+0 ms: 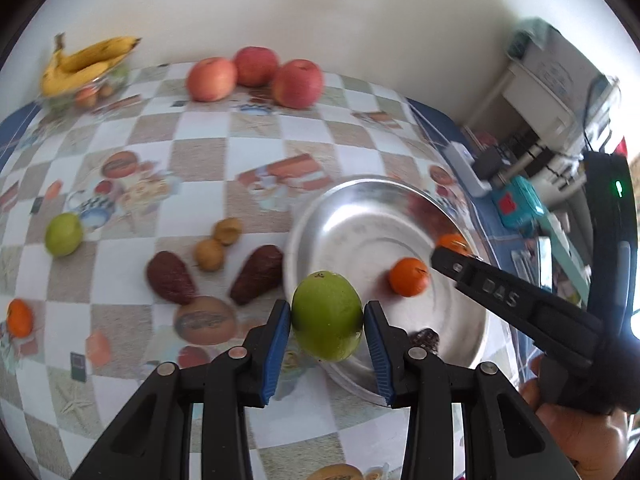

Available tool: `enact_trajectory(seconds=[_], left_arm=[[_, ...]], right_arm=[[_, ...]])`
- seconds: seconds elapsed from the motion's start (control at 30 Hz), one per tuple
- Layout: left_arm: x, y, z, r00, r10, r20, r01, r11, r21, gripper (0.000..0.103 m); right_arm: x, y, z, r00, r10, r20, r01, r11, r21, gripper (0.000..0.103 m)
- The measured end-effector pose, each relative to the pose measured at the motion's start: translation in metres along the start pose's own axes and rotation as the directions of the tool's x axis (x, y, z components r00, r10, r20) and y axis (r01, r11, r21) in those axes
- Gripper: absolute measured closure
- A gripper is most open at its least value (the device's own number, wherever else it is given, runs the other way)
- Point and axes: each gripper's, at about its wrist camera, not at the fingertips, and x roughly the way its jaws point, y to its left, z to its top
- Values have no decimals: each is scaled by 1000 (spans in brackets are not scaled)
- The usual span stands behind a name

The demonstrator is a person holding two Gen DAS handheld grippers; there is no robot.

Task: Organize fruits
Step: 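Lower the tangerine into the bowl with the right tool while the left tool releases the pear there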

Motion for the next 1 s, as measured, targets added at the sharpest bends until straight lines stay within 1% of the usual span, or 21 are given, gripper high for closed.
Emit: enact_trajectory(seconds=[0.1, 0.2, 0.6, 0.67, 0.73, 0.8, 0.83, 0.87, 0.9, 0.97, 1.0], left_arm=[[3, -14, -4, 1000, -4, -1, 4, 999, 51, 63], [6, -21, -6, 1000, 9, -5, -9, 996, 85, 63], [14, -21, -10, 999, 40, -24, -37, 994, 104, 62], [14, -21, -10, 999, 33, -26, -30, 994, 104, 61], [13, -21, -9, 999, 33, -18, -31, 994, 107, 57], [12, -21, -9, 999, 35, -11, -34, 993, 110, 51], [12, -21, -9, 999, 36, -12, -35, 993, 109, 51], [13, -21, -9, 999, 37, -14, -36, 994, 108, 51], [13, -20, -9, 999, 39, -17, -37, 994, 105, 51], [14, -18, -9, 999, 48, -20, -45, 994, 99, 49], [14, -17, -8, 998, 54, -20, -52, 994, 94, 44]], right_arm=[[3, -4, -1, 1000, 1, -11, 0, 1000, 10, 66], [5, -6, -2, 1000, -4, -22, 4, 1000, 9, 66], [8, 0, -5, 999, 4, -41, -5, 1000, -12, 66], [9, 1, -5, 999, 5, -43, -5, 1000, -15, 66], [9, 1, -4, 999, 5, -43, -6, 1000, -18, 66], [9, 0, -4, 999, 4, -44, -5, 1000, -15, 65], [9, 0, -4, 999, 5, -42, -5, 1000, -11, 63], [9, -1, -4, 999, 3, -39, -3, 1000, -7, 56], [8, -2, -3, 999, 0, -37, 0, 1000, -4, 52], [8, -3, -3, 999, -3, -35, 4, 1000, 4, 51], [8, -4, -3, 999, -4, -35, 4, 1000, 7, 50]])
